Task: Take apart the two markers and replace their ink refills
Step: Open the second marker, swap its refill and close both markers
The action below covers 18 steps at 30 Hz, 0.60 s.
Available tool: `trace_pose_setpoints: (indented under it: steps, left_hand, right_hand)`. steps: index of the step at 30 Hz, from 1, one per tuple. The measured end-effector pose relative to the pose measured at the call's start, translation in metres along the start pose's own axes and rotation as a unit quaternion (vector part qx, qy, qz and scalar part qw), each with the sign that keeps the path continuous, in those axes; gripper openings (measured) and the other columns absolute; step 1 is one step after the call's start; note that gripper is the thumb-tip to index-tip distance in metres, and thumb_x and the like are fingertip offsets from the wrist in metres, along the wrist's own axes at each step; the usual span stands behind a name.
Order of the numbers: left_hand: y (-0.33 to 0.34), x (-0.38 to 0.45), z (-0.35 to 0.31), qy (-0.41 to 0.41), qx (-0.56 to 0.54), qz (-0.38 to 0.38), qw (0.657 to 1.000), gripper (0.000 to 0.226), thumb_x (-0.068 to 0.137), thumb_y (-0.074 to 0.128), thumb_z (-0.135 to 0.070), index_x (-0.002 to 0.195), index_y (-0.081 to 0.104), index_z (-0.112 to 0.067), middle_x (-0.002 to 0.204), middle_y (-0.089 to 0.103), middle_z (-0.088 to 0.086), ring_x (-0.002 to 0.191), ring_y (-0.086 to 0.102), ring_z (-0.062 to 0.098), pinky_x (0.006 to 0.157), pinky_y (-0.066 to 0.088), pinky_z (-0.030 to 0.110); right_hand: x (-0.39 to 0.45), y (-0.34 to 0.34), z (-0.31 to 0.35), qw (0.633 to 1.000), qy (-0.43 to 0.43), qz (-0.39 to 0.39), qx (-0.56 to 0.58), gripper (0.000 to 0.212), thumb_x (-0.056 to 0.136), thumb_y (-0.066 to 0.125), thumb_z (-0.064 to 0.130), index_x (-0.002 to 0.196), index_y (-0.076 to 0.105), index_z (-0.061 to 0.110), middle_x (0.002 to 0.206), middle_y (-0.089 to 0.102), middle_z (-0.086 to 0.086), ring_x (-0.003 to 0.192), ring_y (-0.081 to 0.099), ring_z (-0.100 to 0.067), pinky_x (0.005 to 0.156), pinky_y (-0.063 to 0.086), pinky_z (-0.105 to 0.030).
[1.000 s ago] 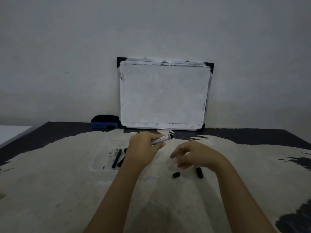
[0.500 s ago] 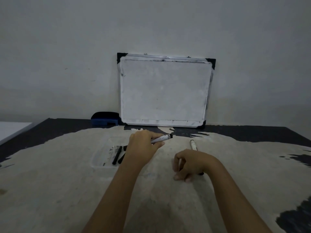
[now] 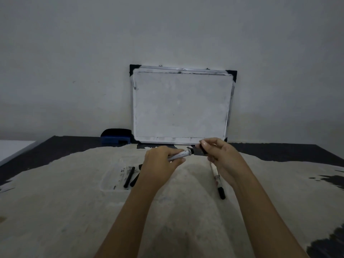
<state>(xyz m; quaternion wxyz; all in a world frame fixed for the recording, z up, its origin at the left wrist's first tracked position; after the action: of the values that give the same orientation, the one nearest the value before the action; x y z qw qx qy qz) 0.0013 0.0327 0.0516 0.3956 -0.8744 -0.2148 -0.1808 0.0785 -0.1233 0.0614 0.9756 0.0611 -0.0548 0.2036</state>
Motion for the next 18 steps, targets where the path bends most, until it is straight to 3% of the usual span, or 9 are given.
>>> trace_pose_setpoints:
  steps: [4, 7, 13, 18]
  left_hand:
    - [-0.0010, 0.0005, -0.0022, 0.010, -0.008, -0.007, 1.000, 0.026, 0.079, 0.068, -0.028, 0.105, 0.069, -0.026, 0.063, 0.056, -0.012, 0.056, 0.046, 0.000, 0.055, 0.034, 0.006]
    - [-0.0017, 0.0010, -0.0027, 0.017, 0.001, -0.013, 1.000, 0.025, 0.080, 0.067, -0.029, 0.104, 0.069, -0.025, 0.066, 0.057, -0.007, 0.056, 0.046, 0.001, 0.054, 0.031, 0.008]
    - [-0.0020, 0.0016, -0.0044, 0.017, -0.001, -0.015, 1.000, 0.024, 0.080, 0.067, -0.028, 0.104, 0.070, -0.024, 0.066, 0.056, -0.005, 0.055, 0.044, 0.002, 0.053, 0.034, 0.008]
    - [-0.0025, 0.0019, -0.0044, 0.012, -0.007, -0.023, 1.000, 0.025, 0.080, 0.068, -0.027, 0.104, 0.069, -0.022, 0.067, 0.058, -0.003, 0.056, 0.046, 0.004, 0.056, 0.031, 0.012]
  right_hand:
    - [0.0005, 0.0013, -0.0001, 0.996, 0.003, -0.012, 0.093, 0.005, 0.084, 0.062, 0.008, 0.082, 0.066, 0.010, 0.078, 0.074, -0.002, 0.070, 0.068, -0.008, 0.061, 0.053, -0.018]
    - [-0.0011, 0.0020, 0.0024, 0.991, -0.006, -0.012, 0.130, 0.006, 0.082, 0.061, 0.001, 0.077, 0.065, 0.003, 0.073, 0.074, -0.006, 0.068, 0.070, -0.014, 0.059, 0.056, -0.019]
    - [-0.0010, 0.0023, 0.0022, 0.991, -0.043, -0.008, 0.125, 0.013, 0.080, 0.060, -0.007, 0.074, 0.064, 0.004, 0.079, 0.075, -0.008, 0.079, 0.072, -0.018, 0.066, 0.057, -0.021]
    - [-0.0020, 0.0025, 0.0023, 0.993, -0.069, 0.007, 0.092, 0.013, 0.080, 0.060, -0.008, 0.082, 0.065, 0.005, 0.087, 0.074, -0.009, 0.088, 0.071, -0.022, 0.073, 0.058, -0.024]
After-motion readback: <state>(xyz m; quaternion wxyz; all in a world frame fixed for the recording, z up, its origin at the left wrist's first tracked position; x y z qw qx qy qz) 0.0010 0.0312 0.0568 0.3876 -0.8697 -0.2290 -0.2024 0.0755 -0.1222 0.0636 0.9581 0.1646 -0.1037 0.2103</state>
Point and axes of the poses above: each hand's wrist, its own x-axis towards the middle knuckle, its own y-axis out of the palm, z = x × y, the point moved 1 cm from there along x, towards the middle knuckle
